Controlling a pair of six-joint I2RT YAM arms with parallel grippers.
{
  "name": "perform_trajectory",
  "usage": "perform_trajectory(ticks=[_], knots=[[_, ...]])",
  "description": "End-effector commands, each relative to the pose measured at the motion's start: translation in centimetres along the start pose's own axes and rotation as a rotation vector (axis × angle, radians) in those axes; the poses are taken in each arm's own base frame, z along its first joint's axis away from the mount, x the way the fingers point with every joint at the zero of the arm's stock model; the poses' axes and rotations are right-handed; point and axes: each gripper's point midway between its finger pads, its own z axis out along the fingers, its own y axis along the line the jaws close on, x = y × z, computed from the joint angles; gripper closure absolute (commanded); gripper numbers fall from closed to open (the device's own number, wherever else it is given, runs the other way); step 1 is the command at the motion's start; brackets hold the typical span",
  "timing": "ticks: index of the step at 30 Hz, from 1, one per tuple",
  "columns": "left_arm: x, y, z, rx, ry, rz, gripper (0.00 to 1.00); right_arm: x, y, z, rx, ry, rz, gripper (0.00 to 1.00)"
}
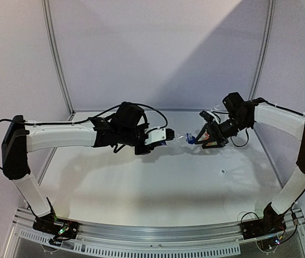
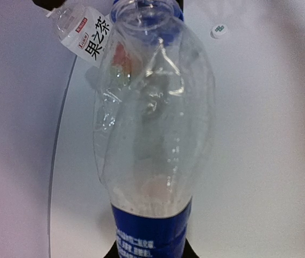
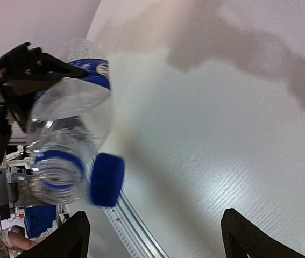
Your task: Unscrew the bottle caps
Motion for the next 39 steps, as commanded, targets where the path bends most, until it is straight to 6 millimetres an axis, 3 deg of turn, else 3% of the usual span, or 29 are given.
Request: perform_trajectory(ticks=[1, 15, 17, 20, 24, 32, 35, 39], knots=[[-2.3, 0.9, -1.2, -0.034, -0.079, -0.003, 1.00, 1.3, -3.2, -0.4, 0.177, 0.025, -0.028, 0.13], [-1.0, 0.0, -1.0, -0.019, -0.047, -0.011, 1.00, 1.3, -3.1, -1.3, 0.224, 0.007, -0.092, 0.11], [-0.7, -0.1, -1.1, -0.020, -0.038, -0.013, 1.00, 1.1, -2.1, -1.5, 0.188, -0.002, -0.119, 0.11], [-0.6, -0.1, -1.2, -0.026, -0.037, -0.027, 1.00, 0.3, 1.5, -2.5, 0.066, -0.026, -0.231, 0.11], [-0.7, 0.4, -1.3, -0.039, -0.042, -0.071, 0.98, -1.6, 4.7, -4.2, 0.015, -0.098, -0.366, 0.11], [-1.9, 1.5, -1.5, -0.041, -0.078, -0.173, 0.94, -6.9, 6.8, -5.3, 0.000, -0.202, -0.371, 0.14], [-2.2, 1.9, -1.4, -0.045, -0.088, -0.211, 0.94, -7.0, 6.2, -4.4, -0.003, -0.176, -0.346, 0.15], [-2.6, 2.2, -1.3, -0.046, -0.098, -0.256, 0.94, -5.7, 6.3, -2.9, -0.025, -0.119, -0.346, 0.15]])
